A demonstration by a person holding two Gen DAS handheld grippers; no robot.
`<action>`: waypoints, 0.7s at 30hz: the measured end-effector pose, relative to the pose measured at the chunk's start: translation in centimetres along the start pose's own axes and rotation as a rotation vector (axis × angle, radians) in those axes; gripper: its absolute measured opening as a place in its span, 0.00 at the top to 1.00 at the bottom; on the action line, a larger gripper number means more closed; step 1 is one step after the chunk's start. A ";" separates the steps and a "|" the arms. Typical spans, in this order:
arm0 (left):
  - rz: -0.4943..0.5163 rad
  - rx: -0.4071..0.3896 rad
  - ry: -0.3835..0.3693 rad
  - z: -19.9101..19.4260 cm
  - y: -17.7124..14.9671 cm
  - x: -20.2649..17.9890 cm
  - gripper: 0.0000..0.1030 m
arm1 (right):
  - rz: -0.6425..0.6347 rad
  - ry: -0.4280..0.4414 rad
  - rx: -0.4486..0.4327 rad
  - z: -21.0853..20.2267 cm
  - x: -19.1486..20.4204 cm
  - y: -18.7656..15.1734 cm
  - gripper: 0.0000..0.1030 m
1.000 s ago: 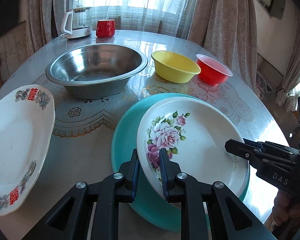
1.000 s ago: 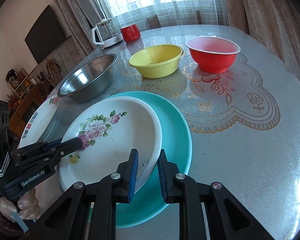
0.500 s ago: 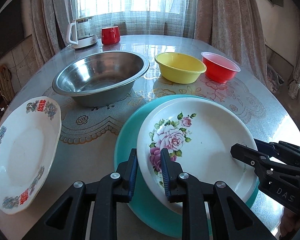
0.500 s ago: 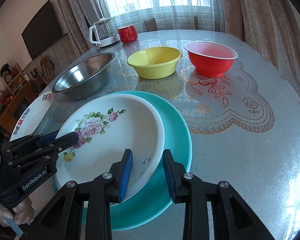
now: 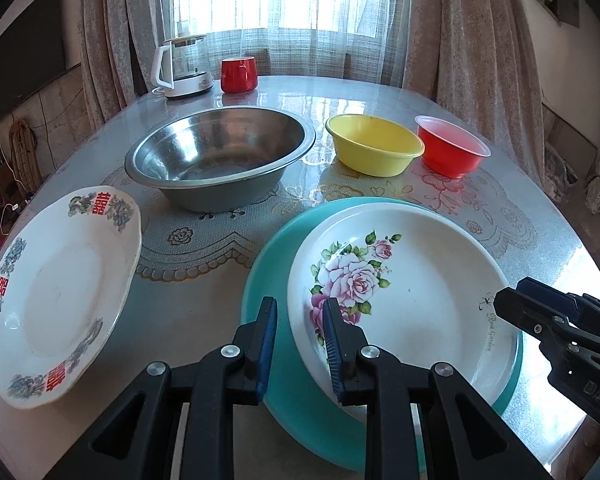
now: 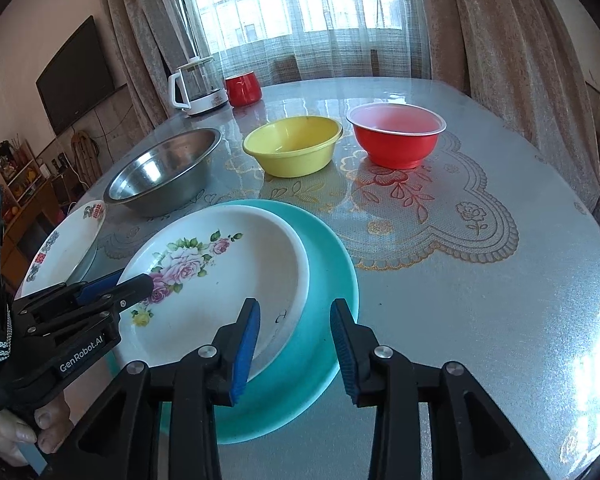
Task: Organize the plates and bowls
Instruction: 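Lower the rose-pattern plate onto the teal plate and open the left gripper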
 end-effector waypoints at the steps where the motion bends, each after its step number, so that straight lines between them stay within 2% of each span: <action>1: -0.002 -0.009 0.002 -0.2 0.1 0.1 0.76 | 0.001 -0.002 -0.003 -0.1 0.0 0.1 0.64; 5: -0.002 -0.031 0.018 -0.7 0.3 0.6 0.75 | -0.002 -0.003 -0.019 -0.5 0.4 0.5 0.62; 11: -0.018 -0.067 0.004 -2.1 0.4 0.9 0.74 | -0.022 -0.012 -0.037 -1.0 1.3 0.7 0.62; 21: -0.056 -0.086 -0.001 -3.6 0.4 2.3 0.73 | -0.037 0.007 -0.052 -1.3 2.5 1.0 0.62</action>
Point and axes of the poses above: each gripper's, at about its wrist camera, not at the fingertips, and z roughly the way its jaws point, x to its left, y to its top, the point moved 10 cm from there along z, roughly the way its jaws point, and after that the axes turned 10 degrees about -z, right-handed, at the moved point
